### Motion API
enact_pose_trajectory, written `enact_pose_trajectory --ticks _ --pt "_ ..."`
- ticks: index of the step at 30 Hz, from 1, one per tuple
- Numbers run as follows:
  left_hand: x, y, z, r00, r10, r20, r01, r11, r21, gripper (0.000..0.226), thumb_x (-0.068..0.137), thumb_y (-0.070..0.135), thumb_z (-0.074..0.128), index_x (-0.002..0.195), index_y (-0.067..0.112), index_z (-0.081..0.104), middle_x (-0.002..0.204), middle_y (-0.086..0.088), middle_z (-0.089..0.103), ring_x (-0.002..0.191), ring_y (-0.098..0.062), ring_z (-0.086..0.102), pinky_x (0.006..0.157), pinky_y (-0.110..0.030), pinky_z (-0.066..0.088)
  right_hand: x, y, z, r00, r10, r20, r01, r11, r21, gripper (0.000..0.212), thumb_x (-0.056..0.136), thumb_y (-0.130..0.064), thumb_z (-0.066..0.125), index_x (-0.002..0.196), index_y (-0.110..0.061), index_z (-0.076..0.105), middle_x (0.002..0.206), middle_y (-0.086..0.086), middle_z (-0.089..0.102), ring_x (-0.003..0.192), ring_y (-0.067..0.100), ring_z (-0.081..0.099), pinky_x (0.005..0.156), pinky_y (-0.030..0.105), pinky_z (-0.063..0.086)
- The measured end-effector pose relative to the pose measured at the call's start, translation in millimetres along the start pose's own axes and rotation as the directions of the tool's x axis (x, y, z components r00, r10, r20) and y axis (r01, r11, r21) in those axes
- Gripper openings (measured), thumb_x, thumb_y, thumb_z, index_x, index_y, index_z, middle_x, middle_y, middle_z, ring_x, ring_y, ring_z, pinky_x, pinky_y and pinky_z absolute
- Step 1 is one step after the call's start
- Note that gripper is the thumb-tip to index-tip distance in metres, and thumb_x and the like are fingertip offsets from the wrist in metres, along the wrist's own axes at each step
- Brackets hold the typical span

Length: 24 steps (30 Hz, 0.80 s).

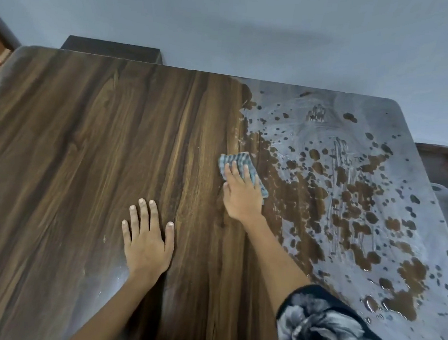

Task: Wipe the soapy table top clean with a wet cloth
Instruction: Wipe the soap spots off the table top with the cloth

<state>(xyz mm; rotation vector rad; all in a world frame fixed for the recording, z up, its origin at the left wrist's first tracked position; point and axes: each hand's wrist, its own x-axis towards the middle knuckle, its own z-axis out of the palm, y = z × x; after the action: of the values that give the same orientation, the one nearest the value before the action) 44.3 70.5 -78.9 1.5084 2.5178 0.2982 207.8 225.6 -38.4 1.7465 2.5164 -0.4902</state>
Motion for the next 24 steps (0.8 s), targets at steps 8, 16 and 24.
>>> enact_pose_trajectory --ticks 8,16,24 --pt "2 1 -2 0.999 -0.011 0.032 0.011 1.0 0.012 0.066 0.091 0.044 0.02 0.145 0.006 0.021 0.152 -0.016 0.02 0.141 -0.034 0.013 0.111 -0.053 0.013 -135 -17 31 0.948 -0.313 0.055 0.312 0.95 0.016 0.046 0.094 -0.035 0.035 0.14 -0.032 0.038 0.144 -0.014 0.041 0.136 0.009 0.032 0.114 0.039 0.021" --pt "42 26 -7 0.989 0.117 0.092 -0.117 0.993 -0.004 0.066 0.088 0.043 0.015 0.145 0.01 0.02 0.153 -0.01 0.019 0.141 -0.028 0.01 0.111 -0.049 0.007 2 43 -10 0.992 0.122 -0.035 -0.122 0.992 -0.009 0.051 0.101 -0.035 0.019 0.15 -0.024 0.009 0.157 -0.003 0.01 0.145 0.019 0.006 0.117 0.04 0.004" --pt "113 49 -11 0.971 0.216 0.106 -0.218 0.976 0.006 0.069 0.086 0.046 0.002 0.147 0.019 0.018 0.155 -0.006 0.016 0.143 -0.029 0.008 0.114 -0.048 0.005 41 -28 2 0.994 -0.105 -0.027 0.106 0.994 0.039 0.048 0.1 -0.031 0.027 0.148 -0.026 0.022 0.155 -0.006 0.02 0.144 0.017 0.009 0.117 0.042 0.009"
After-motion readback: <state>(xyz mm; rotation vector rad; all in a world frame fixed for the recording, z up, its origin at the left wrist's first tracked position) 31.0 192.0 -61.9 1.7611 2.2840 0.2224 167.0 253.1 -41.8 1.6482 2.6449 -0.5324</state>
